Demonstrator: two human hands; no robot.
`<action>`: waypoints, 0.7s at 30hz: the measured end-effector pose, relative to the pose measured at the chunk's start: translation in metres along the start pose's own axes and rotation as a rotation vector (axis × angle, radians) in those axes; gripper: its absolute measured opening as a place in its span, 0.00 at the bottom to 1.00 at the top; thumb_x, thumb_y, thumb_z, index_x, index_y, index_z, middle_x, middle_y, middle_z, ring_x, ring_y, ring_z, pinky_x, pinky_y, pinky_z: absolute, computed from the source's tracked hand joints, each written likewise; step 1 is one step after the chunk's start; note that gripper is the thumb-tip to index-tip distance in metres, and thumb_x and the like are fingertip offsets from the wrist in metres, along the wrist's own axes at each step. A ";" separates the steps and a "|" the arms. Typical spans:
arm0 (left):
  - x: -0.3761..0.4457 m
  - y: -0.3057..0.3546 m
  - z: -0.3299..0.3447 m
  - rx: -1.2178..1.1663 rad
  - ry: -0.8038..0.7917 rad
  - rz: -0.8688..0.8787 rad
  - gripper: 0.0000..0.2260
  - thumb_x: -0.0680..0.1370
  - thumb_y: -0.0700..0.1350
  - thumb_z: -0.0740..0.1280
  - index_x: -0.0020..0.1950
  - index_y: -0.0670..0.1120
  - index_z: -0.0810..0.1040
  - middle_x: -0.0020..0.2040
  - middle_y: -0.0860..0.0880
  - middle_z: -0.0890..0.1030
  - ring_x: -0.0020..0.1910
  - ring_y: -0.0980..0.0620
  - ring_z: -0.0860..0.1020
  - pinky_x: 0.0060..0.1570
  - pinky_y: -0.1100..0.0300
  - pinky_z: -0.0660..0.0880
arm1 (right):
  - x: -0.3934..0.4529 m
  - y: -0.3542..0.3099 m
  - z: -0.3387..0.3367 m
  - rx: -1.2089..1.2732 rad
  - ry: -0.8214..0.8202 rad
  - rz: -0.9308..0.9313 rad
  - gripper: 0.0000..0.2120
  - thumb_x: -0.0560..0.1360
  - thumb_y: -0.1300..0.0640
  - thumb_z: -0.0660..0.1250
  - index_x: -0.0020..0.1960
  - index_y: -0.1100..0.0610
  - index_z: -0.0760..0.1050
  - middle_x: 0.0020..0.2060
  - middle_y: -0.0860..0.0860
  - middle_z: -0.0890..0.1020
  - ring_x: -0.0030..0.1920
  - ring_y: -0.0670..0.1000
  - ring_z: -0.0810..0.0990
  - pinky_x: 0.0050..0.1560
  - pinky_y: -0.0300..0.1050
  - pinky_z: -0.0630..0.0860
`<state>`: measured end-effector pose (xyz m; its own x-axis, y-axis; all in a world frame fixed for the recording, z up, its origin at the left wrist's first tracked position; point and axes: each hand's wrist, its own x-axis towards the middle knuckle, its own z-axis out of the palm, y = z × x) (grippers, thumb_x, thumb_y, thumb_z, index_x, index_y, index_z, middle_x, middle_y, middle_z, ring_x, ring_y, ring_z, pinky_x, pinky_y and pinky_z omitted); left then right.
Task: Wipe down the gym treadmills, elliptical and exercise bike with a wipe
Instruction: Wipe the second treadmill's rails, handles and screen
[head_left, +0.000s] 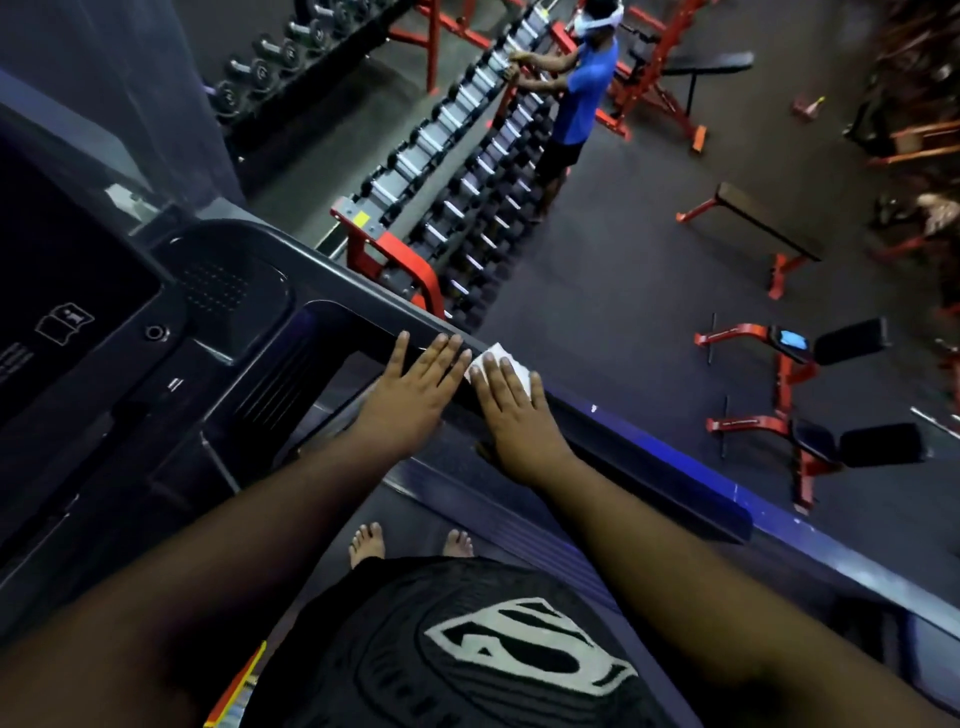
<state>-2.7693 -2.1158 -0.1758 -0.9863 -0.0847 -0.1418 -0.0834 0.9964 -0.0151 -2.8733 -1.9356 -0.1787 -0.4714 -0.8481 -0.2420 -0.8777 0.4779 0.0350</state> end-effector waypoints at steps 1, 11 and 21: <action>0.000 0.004 -0.001 0.006 -0.002 0.011 0.42 0.81 0.53 0.63 0.82 0.44 0.35 0.83 0.43 0.38 0.82 0.46 0.38 0.75 0.32 0.36 | -0.001 -0.001 -0.003 0.002 -0.012 -0.006 0.53 0.75 0.42 0.70 0.82 0.54 0.36 0.82 0.54 0.40 0.81 0.56 0.38 0.78 0.64 0.41; 0.002 0.047 -0.003 -0.007 -0.065 -0.005 0.44 0.81 0.52 0.62 0.79 0.47 0.29 0.82 0.43 0.33 0.81 0.45 0.33 0.75 0.33 0.34 | -0.154 0.108 0.048 -0.052 0.021 0.131 0.49 0.73 0.43 0.72 0.83 0.51 0.47 0.81 0.55 0.57 0.80 0.57 0.58 0.73 0.61 0.61; 0.009 0.137 0.001 -0.041 -0.033 0.000 0.48 0.75 0.50 0.71 0.82 0.49 0.38 0.83 0.42 0.40 0.82 0.44 0.40 0.77 0.35 0.40 | -0.113 0.108 0.032 0.034 0.023 -0.042 0.53 0.73 0.41 0.72 0.82 0.48 0.37 0.83 0.52 0.44 0.82 0.55 0.47 0.75 0.60 0.57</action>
<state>-2.7890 -1.9800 -0.1804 -0.9811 -0.0838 -0.1747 -0.0896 0.9957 0.0255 -2.9117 -1.7805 -0.1789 -0.4362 -0.8726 -0.2198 -0.8937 0.4486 -0.0077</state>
